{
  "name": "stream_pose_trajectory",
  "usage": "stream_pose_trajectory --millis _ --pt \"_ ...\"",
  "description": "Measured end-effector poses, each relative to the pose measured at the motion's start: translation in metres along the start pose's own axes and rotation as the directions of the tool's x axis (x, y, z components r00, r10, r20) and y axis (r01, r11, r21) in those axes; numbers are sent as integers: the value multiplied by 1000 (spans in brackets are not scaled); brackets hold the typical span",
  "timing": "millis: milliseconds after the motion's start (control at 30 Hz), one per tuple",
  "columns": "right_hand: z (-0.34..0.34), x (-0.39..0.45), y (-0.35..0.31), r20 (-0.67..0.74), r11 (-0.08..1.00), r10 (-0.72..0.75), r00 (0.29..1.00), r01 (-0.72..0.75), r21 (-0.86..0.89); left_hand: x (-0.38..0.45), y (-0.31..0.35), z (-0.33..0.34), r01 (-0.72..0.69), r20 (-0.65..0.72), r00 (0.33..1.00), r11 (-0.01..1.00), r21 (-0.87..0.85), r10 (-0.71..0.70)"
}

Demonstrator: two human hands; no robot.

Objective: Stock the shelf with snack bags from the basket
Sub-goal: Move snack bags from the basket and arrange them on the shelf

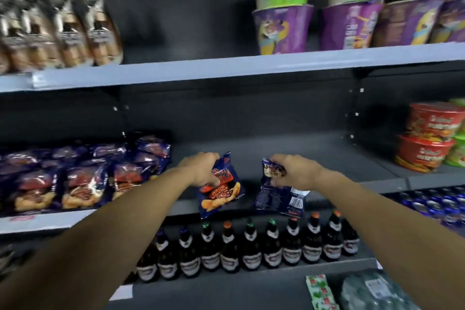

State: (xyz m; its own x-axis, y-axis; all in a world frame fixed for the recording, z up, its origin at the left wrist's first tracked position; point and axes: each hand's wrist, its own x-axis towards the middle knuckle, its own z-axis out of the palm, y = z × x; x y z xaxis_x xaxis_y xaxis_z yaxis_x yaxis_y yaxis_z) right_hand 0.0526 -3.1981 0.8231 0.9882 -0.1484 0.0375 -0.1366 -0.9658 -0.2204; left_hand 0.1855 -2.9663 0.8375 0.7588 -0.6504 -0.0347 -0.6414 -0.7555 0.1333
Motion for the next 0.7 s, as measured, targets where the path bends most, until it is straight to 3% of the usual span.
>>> stream_pose_trajectory --millis 233,433,567,700 --pt "14 115 -72 -7 999 -33 999 33 10 59 -108 -21 15 -34 999 994 -108 -19" --pt "6 173 -86 -44 1000 -22 999 23 13 129 -132 -45 -56 -33 998 998 -27 55" --pt "6 190 -79 -33 1000 19 999 -20 -17 170 -147 -40 -13 51 999 1000 -18 14" --pt "7 200 -66 -6 998 49 999 -49 -39 199 -159 -32 7 47 999 1000 -26 -5"
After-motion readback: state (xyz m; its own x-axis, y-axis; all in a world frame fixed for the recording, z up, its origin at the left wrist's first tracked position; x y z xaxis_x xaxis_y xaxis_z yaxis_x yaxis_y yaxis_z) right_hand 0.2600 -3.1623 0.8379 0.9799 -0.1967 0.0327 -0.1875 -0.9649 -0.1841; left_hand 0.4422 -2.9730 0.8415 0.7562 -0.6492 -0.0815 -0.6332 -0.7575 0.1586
